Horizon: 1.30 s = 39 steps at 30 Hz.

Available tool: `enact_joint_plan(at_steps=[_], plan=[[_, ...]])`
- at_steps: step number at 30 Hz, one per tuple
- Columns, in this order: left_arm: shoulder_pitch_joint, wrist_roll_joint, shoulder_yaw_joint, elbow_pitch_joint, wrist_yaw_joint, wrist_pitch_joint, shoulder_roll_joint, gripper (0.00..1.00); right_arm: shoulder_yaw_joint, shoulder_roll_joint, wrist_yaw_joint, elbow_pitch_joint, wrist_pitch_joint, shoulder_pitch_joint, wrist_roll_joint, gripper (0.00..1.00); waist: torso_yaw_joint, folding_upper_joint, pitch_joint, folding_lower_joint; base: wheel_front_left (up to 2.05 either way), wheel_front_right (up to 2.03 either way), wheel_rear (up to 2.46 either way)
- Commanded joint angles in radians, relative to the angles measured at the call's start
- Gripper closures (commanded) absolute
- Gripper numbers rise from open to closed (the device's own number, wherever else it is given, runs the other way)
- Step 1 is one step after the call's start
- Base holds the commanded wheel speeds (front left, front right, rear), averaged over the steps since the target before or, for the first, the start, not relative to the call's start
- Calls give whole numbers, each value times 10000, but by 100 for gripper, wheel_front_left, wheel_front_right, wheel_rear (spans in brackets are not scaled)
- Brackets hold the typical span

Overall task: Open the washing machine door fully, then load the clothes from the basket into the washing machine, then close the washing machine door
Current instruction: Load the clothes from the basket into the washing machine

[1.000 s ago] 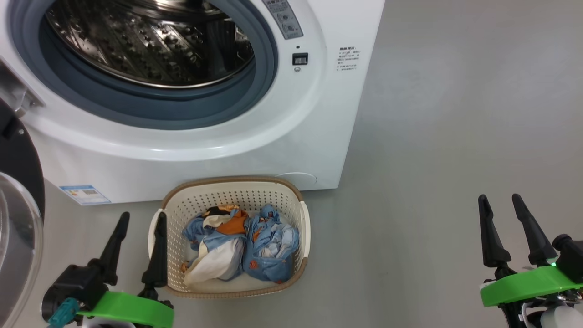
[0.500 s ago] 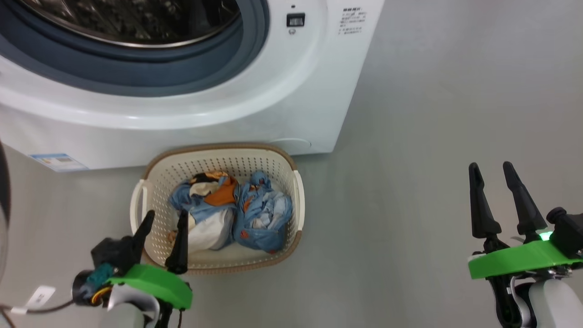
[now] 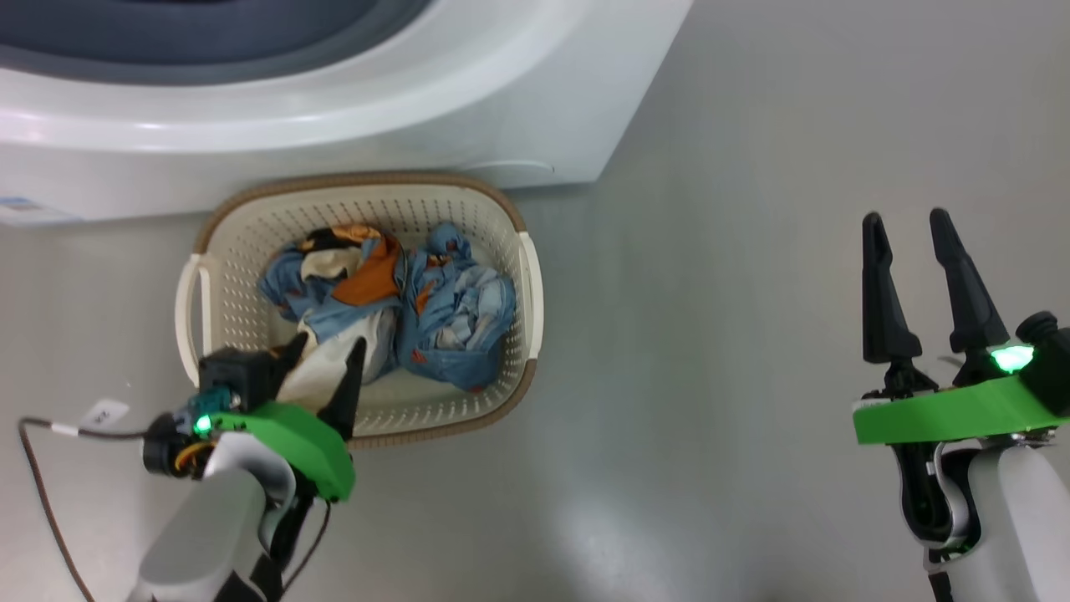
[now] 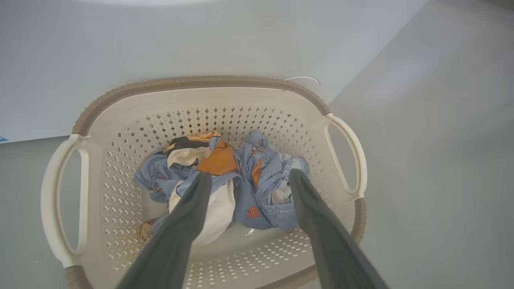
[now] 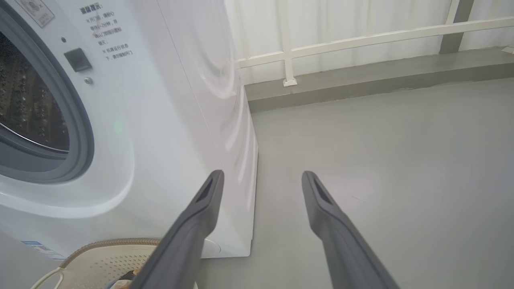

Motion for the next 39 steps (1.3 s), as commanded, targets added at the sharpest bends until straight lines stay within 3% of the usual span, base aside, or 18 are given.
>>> enact_joint_plan(at_steps=[1,14,30,39], plan=[[-295,14,109,137,-21,-65,347,0,214,-32,44,-289,-78,-133,-111,0,-65,0,667,0,0,0,0],[-2439,-208,-1235,2485,-21,154,710,0,579,99,44,-810,-78,-905,-177,0,-356,0,1923,0,0,0,0],[-4006,-187,-2260,3043,-21,642,1543,0,955,253,44,-1335,-78,-1272,-217,0,-823,0,3031,0,0,0,0],[-4437,-345,-2690,3122,-21,1058,1709,0,1144,300,44,-1427,-78,-1417,-211,0,-1002,0,3437,0,0,0,0]])
